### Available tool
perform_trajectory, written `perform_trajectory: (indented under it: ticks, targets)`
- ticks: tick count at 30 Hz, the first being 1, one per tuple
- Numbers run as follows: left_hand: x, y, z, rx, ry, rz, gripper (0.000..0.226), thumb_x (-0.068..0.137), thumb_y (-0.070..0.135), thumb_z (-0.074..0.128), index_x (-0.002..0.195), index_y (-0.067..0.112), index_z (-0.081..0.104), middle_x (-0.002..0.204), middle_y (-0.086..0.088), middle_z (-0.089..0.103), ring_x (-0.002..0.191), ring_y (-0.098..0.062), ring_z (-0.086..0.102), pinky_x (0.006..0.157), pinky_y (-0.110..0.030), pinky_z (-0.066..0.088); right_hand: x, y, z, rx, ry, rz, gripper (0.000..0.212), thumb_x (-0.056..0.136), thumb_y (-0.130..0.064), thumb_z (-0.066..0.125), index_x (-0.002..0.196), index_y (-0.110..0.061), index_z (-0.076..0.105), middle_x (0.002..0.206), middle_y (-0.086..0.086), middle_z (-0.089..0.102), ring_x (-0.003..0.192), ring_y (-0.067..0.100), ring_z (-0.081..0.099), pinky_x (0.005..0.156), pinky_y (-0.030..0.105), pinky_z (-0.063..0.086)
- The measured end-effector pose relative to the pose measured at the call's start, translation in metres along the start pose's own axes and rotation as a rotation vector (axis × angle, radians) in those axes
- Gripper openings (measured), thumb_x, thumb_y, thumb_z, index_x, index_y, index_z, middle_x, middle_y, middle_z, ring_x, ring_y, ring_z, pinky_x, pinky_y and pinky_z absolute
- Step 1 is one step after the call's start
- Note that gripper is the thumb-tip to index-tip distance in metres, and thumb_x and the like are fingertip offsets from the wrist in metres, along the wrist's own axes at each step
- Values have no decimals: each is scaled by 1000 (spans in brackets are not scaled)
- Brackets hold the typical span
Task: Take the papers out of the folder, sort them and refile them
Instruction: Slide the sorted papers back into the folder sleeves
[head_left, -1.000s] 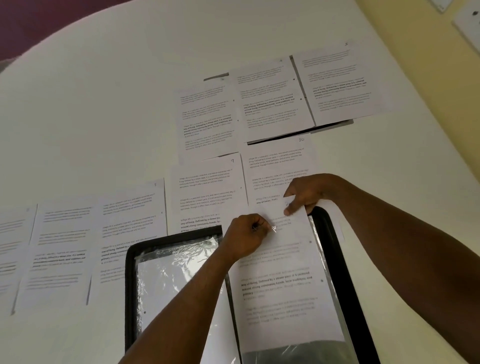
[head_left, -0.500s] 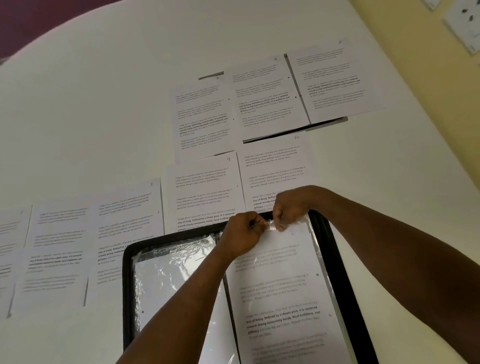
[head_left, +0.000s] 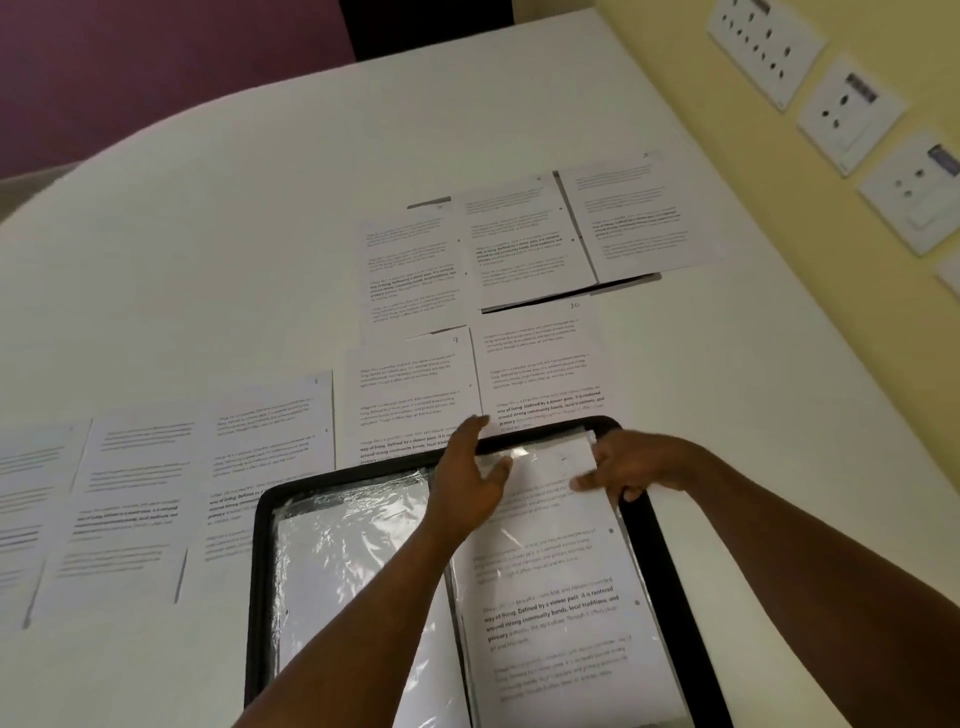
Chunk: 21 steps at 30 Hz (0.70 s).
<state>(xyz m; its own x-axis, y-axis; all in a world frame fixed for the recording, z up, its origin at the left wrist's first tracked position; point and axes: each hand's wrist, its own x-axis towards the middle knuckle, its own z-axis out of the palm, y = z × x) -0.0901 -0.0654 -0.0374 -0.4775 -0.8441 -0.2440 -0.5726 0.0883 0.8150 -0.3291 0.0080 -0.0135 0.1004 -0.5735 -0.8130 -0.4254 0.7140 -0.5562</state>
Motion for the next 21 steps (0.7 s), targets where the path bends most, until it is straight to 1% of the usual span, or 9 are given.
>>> perform_trajectory:
  ticks: [2, 4, 7, 10, 13, 14, 17, 19, 21]
  targets:
    - [-15, -3, 0, 46, 37, -35, 73, 90, 41, 64, 150, 23, 28, 159, 4, 22, 143, -15, 26, 111, -40, 35, -9, 10, 15, 51, -29, 48, 32, 85, -33, 74, 104, -9, 66, 97, 11, 75, 84, 22, 72, 69, 28, 57]
    - [-34, -3, 0, 95, 68, -58, 73, 91, 42, 62, 150, 21, 26, 159, 2, 18, 145, -17, 21, 114, -40, 31, -21, 13, 30, 241, -67, 29, 33, 88, -28, 70, 108, -2, 62, 100, 14, 74, 90, 27, 72, 75, 36, 58]
    - [-63, -1, -2, 35, 121, -49, 49, 89, 39, 65, 131, 20, 47, 133, 5, 44, 124, -18, 48, 99, -34, 46, -36, 1, 53, 607, -116, -75, 38, 92, -24, 64, 122, -1, 60, 110, 15, 71, 86, 23, 70, 70, 32, 55]
    - [-84, 9, -12, -144, -23, -190, 33, 88, 45, 64, 115, 25, 57, 122, 5, 56, 102, -13, 61, 84, -31, 55, -43, -23, 75, 776, -137, -154, 39, 91, -24, 62, 126, -6, 60, 121, 18, 66, 103, 30, 66, 82, 39, 56]
    - [-106, 19, -31, -342, -93, -250, 39, 90, 47, 60, 124, 28, 57, 118, 5, 63, 98, -11, 66, 80, -35, 59, -43, -51, 100, 848, -137, -190, 39, 95, -22, 58, 130, -5, 55, 125, 22, 62, 99, 32, 67, 81, 42, 57]
    - [-112, 20, -40, -405, -93, -249, 40, 90, 49, 60, 126, 31, 56, 118, 6, 65, 99, -10, 66, 81, -33, 58, -42, -60, 108, 862, -126, -202, 38, 96, -24, 56, 129, -5, 55, 125, 22, 62, 99, 32, 67, 86, 44, 56]
    - [-128, 16, -71, -570, -202, -201, 54, 85, 58, 63, 132, 35, 53, 126, 5, 64, 115, -14, 62, 95, -38, 50, -39, -86, 137, 815, -148, -269, 33, 95, -38, 57, 106, -7, 62, 111, 13, 69, 99, 25, 67, 101, 45, 47]
    - [-141, 11, -92, -673, -272, -193, 54, 88, 49, 62, 136, 27, 52, 129, 0, 63, 120, -20, 59, 100, -42, 47, -36, -101, 157, 743, -183, -297, 38, 92, -50, 56, 91, -12, 64, 111, 6, 70, 105, 18, 67, 103, 42, 45]
    - [-153, -1, -112, -733, -265, -248, 46, 90, 33, 59, 134, 22, 54, 126, -5, 64, 117, -24, 61, 100, -43, 49, -28, -111, 178, 654, -170, -321, 47, 90, -57, 55, 96, -12, 68, 119, 2, 69, 114, 14, 62, 106, 39, 42]
